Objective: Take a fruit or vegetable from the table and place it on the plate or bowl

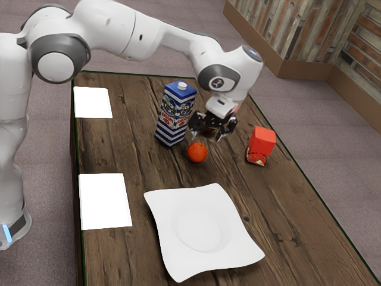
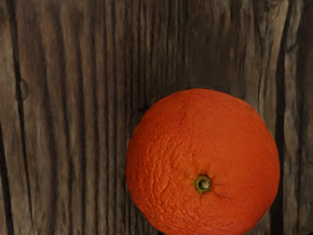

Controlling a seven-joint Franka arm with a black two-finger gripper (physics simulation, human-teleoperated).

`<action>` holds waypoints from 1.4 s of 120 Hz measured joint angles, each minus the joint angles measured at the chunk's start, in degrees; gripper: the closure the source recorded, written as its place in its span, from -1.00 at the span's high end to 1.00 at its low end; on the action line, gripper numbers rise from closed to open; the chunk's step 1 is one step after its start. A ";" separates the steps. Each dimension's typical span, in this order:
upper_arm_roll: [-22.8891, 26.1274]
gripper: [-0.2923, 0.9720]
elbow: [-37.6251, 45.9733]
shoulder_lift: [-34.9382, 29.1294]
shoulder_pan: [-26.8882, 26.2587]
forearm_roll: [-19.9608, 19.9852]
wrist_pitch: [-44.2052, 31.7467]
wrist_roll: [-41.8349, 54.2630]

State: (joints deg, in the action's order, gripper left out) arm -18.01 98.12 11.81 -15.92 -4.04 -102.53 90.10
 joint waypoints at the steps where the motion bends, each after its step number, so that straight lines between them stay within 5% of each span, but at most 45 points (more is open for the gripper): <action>1: 0.00 0.54 0.10 0.00 -0.01 0.00 0.01 0.01; 140: 1.67 0.53 3.50 1.48 -1.31 0.00 1.07 0.81; 168: 1.65 0.05 3.65 1.58 -1.13 0.06 -0.52 0.78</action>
State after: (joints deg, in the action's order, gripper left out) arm -16.37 101.78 13.39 -17.04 -3.98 -103.05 90.88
